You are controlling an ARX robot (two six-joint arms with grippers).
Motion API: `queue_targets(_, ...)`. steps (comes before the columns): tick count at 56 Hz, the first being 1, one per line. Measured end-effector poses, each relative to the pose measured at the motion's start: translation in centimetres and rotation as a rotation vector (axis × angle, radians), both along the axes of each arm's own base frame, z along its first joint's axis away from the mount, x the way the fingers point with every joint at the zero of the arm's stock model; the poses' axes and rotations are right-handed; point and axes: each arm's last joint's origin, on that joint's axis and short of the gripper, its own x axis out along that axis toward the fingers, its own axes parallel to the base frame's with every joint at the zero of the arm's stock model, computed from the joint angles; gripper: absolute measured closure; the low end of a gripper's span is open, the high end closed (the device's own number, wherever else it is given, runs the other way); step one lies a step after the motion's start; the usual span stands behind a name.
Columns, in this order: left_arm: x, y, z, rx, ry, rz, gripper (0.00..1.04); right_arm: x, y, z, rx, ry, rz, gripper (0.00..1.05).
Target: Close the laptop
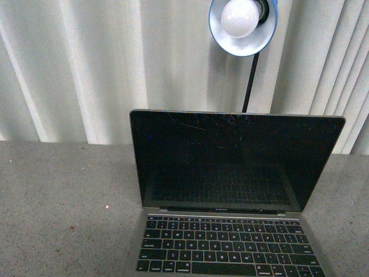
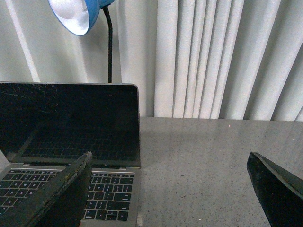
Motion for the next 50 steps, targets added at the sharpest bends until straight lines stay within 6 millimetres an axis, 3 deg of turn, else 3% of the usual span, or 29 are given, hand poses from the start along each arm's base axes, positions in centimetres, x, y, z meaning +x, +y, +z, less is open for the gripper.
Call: queue_targets(50, 0.00, 0.00, 0.00, 0.000, 0.000, 0.000, 0.07, 0.00, 0.00, 0.00, 0.000, 0.000, 0.000, 0.07)
